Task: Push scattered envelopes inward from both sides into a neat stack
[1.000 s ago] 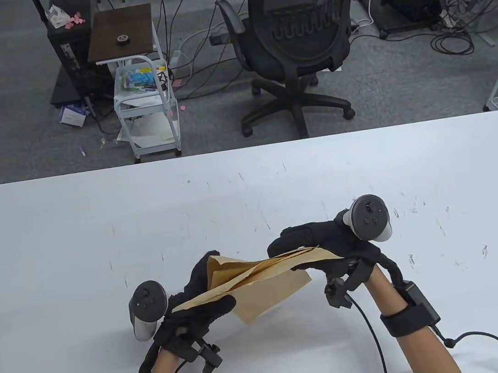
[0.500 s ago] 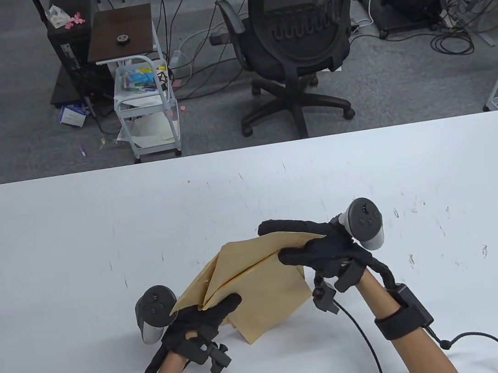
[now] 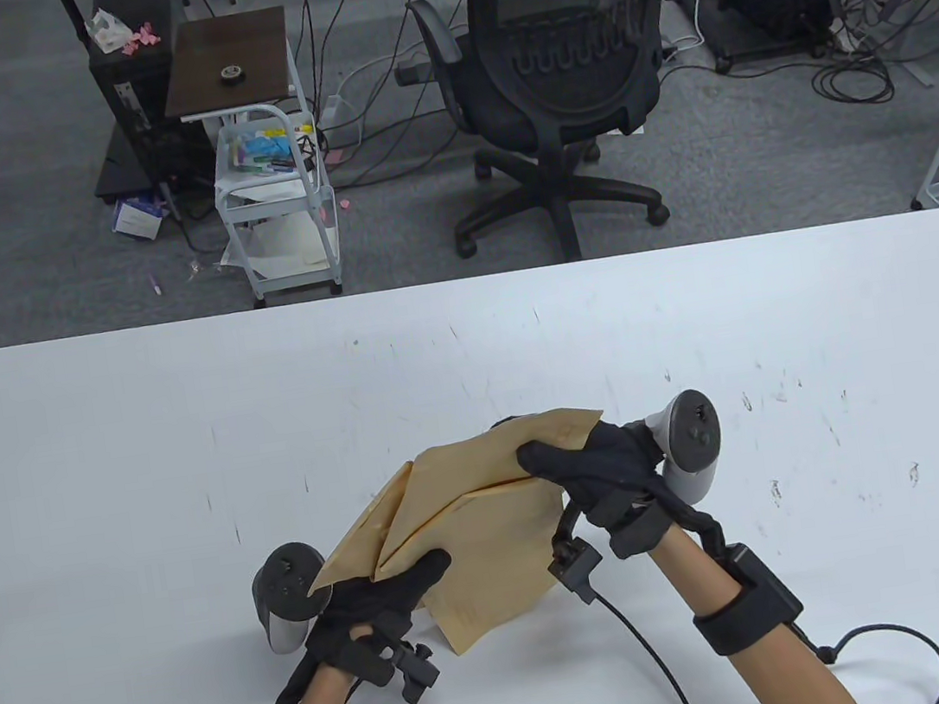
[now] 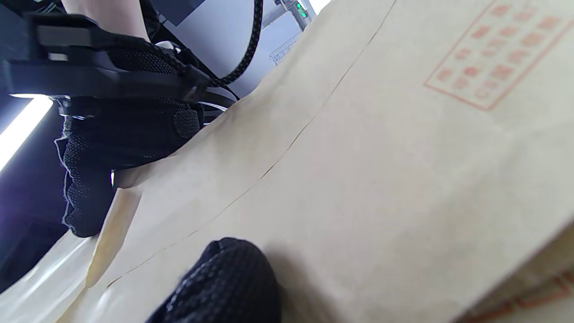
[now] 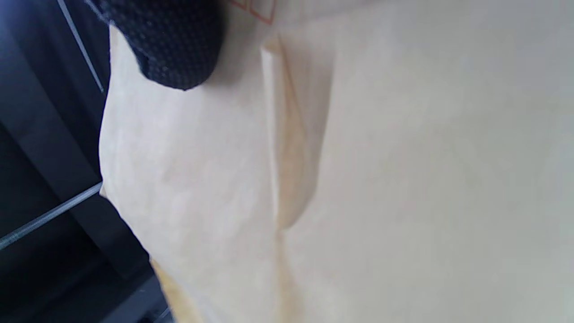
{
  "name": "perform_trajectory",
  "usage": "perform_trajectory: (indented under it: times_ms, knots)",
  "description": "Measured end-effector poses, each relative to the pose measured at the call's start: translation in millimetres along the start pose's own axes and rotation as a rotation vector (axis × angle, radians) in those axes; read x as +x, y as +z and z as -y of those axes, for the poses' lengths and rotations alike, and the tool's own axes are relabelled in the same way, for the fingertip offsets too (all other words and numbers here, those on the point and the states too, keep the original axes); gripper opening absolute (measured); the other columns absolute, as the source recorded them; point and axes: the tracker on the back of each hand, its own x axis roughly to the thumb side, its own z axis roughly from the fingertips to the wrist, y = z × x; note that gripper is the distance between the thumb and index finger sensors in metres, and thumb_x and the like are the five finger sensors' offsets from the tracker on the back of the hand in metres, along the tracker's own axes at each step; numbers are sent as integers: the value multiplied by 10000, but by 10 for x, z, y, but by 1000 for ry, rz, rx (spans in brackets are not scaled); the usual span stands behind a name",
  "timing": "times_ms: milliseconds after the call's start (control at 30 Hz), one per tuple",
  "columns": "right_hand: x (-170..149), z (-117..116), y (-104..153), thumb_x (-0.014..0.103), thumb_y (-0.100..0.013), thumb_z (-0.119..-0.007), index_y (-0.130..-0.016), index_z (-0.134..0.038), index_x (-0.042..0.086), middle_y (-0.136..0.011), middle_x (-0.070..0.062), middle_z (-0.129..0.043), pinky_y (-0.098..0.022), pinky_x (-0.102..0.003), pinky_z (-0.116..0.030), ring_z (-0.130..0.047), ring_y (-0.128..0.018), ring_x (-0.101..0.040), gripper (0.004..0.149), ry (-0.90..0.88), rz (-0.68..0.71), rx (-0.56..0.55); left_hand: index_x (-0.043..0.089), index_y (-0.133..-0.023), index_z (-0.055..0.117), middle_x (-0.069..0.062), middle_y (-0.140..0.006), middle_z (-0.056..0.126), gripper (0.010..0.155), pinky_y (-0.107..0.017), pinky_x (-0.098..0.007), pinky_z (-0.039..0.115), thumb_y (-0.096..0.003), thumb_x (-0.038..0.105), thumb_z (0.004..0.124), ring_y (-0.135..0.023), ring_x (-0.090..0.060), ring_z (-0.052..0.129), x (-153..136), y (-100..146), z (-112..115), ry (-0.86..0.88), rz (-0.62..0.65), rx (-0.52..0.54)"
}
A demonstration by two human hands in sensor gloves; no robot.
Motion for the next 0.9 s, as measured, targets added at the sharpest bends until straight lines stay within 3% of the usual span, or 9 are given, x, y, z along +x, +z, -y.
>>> perform_trajectory:
  times_ms: [300,400,467,567,667,733,767,800,900]
  knots:
    - [356,597,-15,285,-485,-790,-809,-893,148,-733,-134,-1004,-560,-748,-669,-977,-632,-397,367,191,65,-133,301,-943,747,-49,-872,903,485,-631,-611,763,-464,300,830,-753,-298,974,-39,19,-21,1,-7,26]
    - [365,711,12,281,-488,-780,-814,-887,137,-708,-133,-1013,-559,-703,-706,-996,-590,-379,372,405,51,-126,311,-950,734,-40,-887,891,493,-646,-613,750,-466,302,825,-779,-293,960,-37,29,-41,7,-4,62]
    - [307,664,-9,288,-489,-777,-817,-884,141,-705,-128,-1013,-563,-672,-724,-1006,-570,-366,375,509,46,-20,310,-954,730,-41,-892,887,497,-648,-614,744,-466,301,823,-787,-296,954,-43,31,-33,40,-4,71]
    - [128,476,-23,300,-507,-752,-852,-853,153,-790,-152,-968,-574,-691,-699,-958,-661,-403,388,438,13,106,315,-967,716,-48,-908,871,506,-656,-622,730,-471,292,815,-806,-310,937,-23,20,-5,67,8,40]
    - [-191,201,-14,358,-515,-734,-957,-740,88,-999,-276,-764,-575,-701,-676,-795,-806,-534,518,161,-47,141,327,-997,676,-51,-934,846,543,-665,-623,719,-472,279,805,-832,-317,916,24,27,7,19,29,40]
    - [-377,43,10,431,-505,-744,-1088,-347,-62,-1102,-410,-372,-621,-735,-529,-526,-908,-620,861,11,-153,236,321,-992,686,-58,-930,846,534,-666,-622,718,-473,261,797,-831,-320,915,32,38,-5,10,29,56]
    - [-413,17,14,484,-493,-745,-1087,-179,-81,-1110,-419,-201,-641,-760,-425,-372,-936,-648,996,-9,-169,290,321,-993,683,-54,-931,844,536,-667,-620,719,-472,260,794,-833,-317,914,26,43,-18,6,22,71]
    - [-443,6,19,524,-467,-753,-1034,24,-88,-1076,-417,5,-656,-764,-306,-171,-925,-683,1140,12,-205,362,321,-990,686,-51,-931,844,532,-667,-620,719,-472,258,791,-832,-314,916,6,46,-40,21,16,81]
    - [-428,105,26,561,-431,-774,-969,136,-83,-1052,-404,92,-657,-768,-228,-62,-912,-685,1238,246,-191,374,343,-957,730,-47,-935,834,499,-671,-621,712,-472,245,786,-840,-322,904,-57,60,-101,149,-13,149]
